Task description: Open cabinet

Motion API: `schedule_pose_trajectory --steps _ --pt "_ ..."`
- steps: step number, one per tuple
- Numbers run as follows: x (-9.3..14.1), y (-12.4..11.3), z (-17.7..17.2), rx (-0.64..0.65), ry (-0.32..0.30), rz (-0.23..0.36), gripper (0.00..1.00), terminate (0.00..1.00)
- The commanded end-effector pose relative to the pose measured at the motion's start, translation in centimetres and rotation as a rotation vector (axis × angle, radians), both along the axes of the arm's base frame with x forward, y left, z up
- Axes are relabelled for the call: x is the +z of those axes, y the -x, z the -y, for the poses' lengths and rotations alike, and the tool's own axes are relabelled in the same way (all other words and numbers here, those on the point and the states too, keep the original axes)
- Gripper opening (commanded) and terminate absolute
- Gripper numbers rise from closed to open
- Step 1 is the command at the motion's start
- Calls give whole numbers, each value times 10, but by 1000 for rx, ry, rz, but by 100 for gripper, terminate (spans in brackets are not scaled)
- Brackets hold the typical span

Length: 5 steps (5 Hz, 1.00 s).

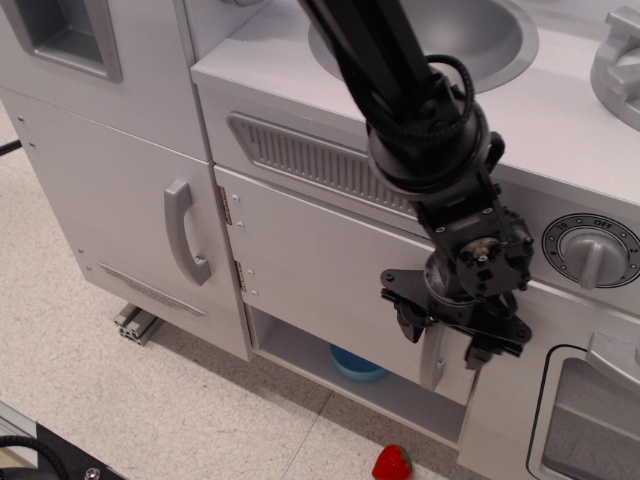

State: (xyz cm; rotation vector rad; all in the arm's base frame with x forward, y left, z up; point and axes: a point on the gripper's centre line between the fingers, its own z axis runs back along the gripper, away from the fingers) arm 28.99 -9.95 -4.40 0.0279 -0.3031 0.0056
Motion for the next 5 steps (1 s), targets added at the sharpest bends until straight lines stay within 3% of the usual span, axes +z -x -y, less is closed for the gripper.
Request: schedule_pose_trajectory --steps 1,2,4,5 --pt "9 -7 2 7 41 51 0 0" --pt "11 6 -4 -13 45 39 0 0" --pt "27 62 -44 -121 24 -8 0 0" --pt "46 71 -60 -155 -12 -52 100 0"
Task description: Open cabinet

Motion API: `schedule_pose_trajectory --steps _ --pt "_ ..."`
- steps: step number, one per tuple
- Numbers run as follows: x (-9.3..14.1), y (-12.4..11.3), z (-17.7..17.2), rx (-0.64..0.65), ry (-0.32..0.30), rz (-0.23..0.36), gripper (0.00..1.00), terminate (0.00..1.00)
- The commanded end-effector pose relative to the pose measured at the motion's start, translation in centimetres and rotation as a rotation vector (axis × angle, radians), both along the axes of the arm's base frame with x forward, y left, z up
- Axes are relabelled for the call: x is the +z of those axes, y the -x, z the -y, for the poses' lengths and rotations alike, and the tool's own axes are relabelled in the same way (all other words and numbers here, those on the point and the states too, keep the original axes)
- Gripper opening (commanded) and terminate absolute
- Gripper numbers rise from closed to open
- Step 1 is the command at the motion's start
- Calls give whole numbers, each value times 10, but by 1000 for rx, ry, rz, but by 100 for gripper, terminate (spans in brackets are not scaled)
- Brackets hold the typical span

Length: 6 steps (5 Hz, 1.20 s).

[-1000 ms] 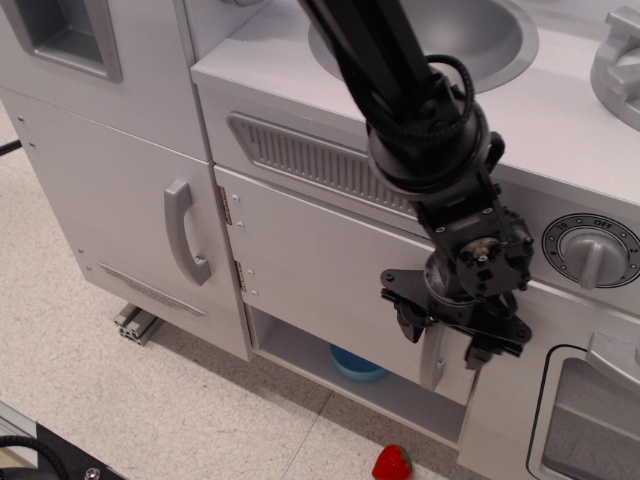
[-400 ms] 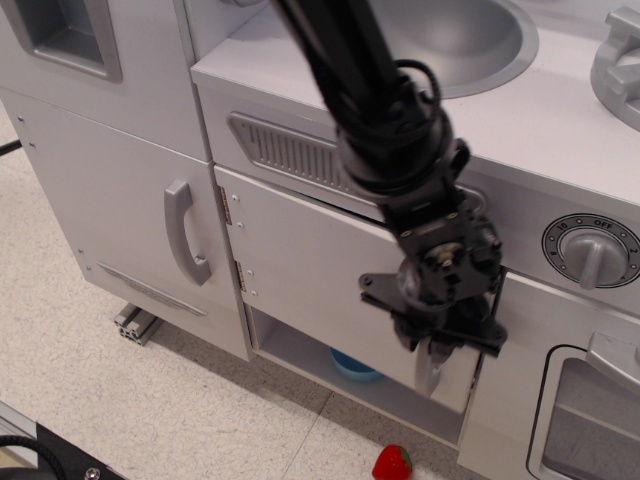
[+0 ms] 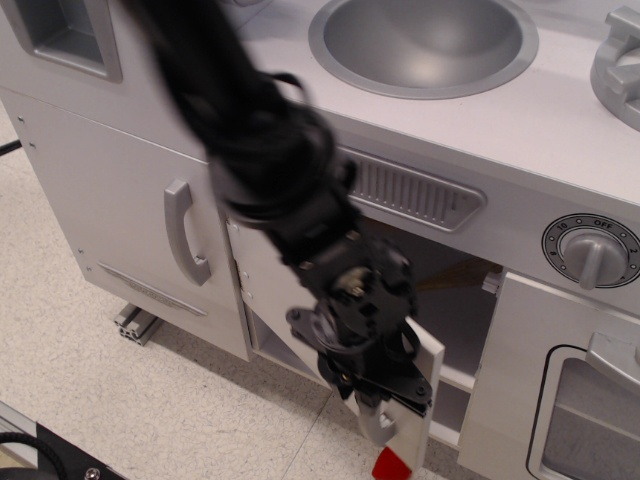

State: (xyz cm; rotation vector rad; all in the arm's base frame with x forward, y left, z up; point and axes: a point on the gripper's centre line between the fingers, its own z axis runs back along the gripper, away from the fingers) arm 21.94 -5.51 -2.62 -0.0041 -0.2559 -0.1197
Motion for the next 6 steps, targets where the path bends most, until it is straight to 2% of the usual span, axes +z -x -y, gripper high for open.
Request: schedule_pose_trajectory --steps 1,2,3,4,5,6 --pt "71 4 -23 -40 -33 -1 100 0" --pt "96 -18 -14 6 44 24 100 0" --pt "96 -47 -3 42 44 80 100 0" --pt "87 -74 7 59 46 123 100 0" --pt "66 -83 15 47 20 111 100 0" --pt "45 -77 17 9 13 108 100 0"
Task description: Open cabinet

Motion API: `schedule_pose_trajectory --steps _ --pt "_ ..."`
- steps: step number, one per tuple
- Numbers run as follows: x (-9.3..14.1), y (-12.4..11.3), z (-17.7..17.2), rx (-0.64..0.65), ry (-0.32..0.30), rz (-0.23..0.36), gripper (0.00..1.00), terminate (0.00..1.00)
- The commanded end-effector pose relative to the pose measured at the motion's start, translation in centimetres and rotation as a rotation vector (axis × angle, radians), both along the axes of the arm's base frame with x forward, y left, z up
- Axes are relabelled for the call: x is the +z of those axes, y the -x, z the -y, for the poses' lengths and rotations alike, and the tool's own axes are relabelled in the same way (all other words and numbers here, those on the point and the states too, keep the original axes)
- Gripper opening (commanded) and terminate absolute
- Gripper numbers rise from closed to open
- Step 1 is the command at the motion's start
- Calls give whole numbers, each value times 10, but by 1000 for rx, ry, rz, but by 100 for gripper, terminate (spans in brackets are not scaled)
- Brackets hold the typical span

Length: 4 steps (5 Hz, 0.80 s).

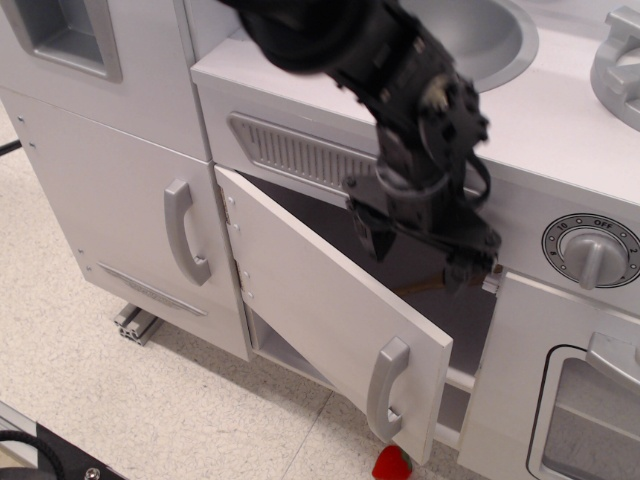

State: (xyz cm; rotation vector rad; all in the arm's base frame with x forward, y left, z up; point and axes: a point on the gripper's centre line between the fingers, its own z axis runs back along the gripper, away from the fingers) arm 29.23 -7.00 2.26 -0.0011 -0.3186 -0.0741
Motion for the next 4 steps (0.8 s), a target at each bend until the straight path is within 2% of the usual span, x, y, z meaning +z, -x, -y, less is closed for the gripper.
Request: schedule_pose_trajectory --steps 1,2,3,4 --pt "-14 7 -3 -55 5 62 100 0" --pt "-18 22 -9 -97 3 128 100 0" --pt "-26 35 -18 -103 -47 128 100 0" --pt "-22 52 -36 -75 -75 99 100 0"
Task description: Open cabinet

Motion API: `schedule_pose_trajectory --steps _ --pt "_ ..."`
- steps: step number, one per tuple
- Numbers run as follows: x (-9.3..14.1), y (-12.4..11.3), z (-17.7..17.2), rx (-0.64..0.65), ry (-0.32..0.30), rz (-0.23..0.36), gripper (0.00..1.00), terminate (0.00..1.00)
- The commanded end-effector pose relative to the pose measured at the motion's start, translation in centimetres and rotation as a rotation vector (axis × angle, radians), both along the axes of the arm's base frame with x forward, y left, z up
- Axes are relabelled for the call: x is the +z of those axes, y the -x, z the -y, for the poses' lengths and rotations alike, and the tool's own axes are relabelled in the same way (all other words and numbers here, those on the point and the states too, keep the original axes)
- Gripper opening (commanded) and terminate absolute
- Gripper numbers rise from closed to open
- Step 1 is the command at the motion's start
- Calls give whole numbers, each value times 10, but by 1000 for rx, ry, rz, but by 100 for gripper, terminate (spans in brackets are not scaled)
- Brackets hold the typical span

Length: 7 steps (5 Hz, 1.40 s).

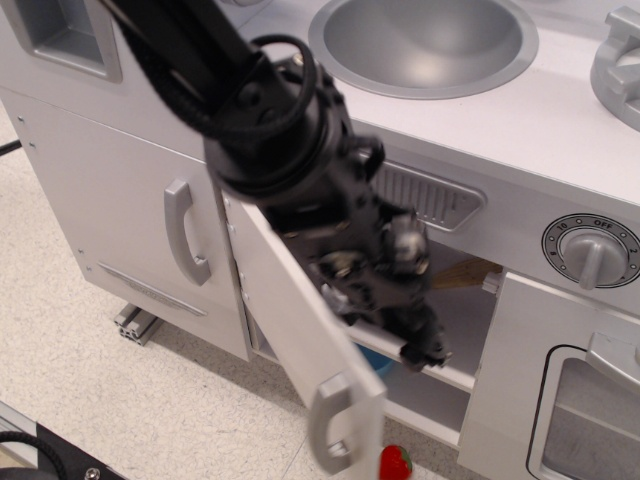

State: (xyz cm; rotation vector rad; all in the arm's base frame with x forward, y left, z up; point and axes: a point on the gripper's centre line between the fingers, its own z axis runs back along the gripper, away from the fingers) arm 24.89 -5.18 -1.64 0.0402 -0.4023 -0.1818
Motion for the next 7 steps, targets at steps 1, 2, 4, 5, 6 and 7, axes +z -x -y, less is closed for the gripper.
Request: schedule_pose_trajectory --steps 1,2,4,5,6,7 --pt "15 13 -45 133 -30 -63 100 0" --pt "15 13 -70 183 -42 -80 100 0" --pt "12 8 -94 226 -66 -91 100 0" --pt "12 8 -94 226 -66 -91 100 0" --pt "12 8 -94 226 -66 -91 100 0" --pt "12 8 -94 226 -66 -91 100 100"
